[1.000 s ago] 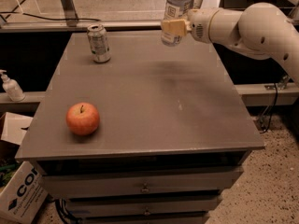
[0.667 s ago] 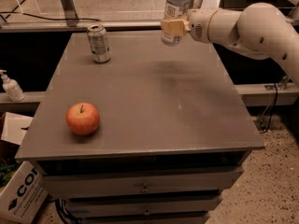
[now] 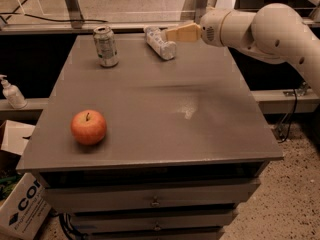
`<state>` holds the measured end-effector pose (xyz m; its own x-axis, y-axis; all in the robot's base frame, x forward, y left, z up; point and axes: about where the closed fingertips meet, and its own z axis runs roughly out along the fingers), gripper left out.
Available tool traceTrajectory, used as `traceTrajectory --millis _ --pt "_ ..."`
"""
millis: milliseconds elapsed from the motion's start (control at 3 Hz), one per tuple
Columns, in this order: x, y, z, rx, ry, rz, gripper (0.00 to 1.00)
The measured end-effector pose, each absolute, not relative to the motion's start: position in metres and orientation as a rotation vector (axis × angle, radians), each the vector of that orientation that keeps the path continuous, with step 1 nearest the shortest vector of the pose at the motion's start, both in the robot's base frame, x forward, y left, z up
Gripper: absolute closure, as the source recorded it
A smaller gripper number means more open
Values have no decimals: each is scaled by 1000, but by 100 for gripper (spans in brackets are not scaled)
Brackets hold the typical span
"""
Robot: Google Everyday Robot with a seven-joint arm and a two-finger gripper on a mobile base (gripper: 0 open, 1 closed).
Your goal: Pick blue plastic bottle
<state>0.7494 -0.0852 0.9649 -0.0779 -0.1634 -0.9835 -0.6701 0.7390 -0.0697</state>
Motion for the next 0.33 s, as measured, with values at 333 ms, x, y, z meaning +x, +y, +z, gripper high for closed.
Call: traceTrajectory --millis 333 --pt "749 -85 965 -683 1625 478 0"
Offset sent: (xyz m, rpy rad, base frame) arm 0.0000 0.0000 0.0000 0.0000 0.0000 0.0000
